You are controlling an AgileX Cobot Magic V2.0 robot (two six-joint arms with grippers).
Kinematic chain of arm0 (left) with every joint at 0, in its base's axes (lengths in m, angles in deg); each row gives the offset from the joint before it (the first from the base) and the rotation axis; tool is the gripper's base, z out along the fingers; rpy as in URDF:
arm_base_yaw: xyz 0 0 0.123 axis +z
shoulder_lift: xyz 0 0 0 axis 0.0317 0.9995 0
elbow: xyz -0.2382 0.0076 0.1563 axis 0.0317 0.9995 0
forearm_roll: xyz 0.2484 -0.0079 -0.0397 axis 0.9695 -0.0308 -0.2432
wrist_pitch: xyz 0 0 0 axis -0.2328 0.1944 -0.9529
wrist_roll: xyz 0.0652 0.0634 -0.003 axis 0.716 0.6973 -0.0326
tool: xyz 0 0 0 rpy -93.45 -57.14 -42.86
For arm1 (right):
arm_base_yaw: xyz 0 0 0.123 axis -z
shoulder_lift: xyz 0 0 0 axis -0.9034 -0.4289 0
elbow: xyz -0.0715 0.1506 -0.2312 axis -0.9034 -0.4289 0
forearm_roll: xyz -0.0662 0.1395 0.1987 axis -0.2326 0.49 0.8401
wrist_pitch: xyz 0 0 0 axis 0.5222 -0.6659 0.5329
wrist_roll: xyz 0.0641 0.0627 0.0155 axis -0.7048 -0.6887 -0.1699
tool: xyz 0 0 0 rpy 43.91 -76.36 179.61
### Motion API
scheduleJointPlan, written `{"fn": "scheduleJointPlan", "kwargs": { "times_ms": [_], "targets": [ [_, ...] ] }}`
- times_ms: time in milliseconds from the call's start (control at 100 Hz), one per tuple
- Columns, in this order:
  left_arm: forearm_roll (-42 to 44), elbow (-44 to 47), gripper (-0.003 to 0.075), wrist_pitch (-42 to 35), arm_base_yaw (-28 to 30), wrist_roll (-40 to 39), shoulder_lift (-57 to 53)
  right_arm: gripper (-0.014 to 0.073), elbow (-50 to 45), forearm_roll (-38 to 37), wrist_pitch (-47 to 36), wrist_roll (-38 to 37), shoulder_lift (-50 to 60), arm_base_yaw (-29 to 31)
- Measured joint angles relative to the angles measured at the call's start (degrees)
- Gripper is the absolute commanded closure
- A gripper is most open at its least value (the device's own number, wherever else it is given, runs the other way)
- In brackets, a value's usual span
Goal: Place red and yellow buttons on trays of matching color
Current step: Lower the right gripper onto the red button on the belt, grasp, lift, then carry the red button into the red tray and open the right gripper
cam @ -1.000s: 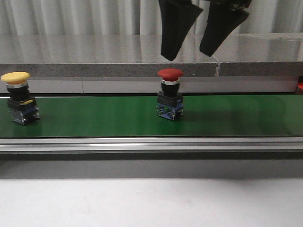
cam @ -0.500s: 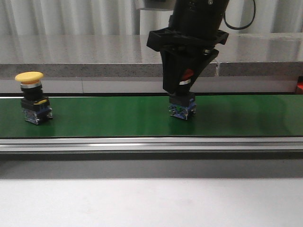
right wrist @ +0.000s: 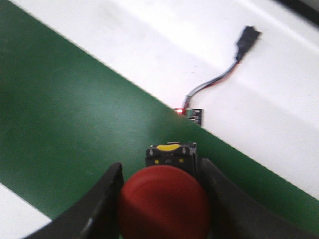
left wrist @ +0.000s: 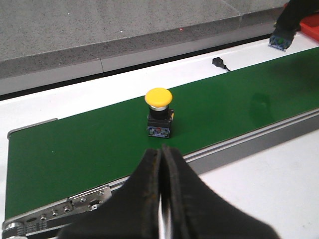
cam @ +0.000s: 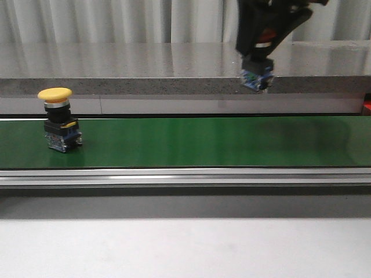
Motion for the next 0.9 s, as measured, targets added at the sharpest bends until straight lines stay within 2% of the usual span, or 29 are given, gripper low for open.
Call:
{"fn": "scheduleJointPlan", "kwargs": {
  "times_ms": [530,670,900],
  "targets": [
    [0.0,0.0,0.0741,0.0,0.0,0.0,0.0,0.0556,0.0,-0.21,-2.03,-6.19,2.84,31.17],
    [0.0,0.0,0.0741,0.0,0.0,0.0,0.0,0.0556,0.0,-0.21,-4.68,-9.71,2.71,37.31],
    [0.0,0.0,0.0741,0.0,0.0,0.0,0.0,0.0556,0.21,-0.21,-7.38,-13.42,-0.44,42.99]
  ]
}}
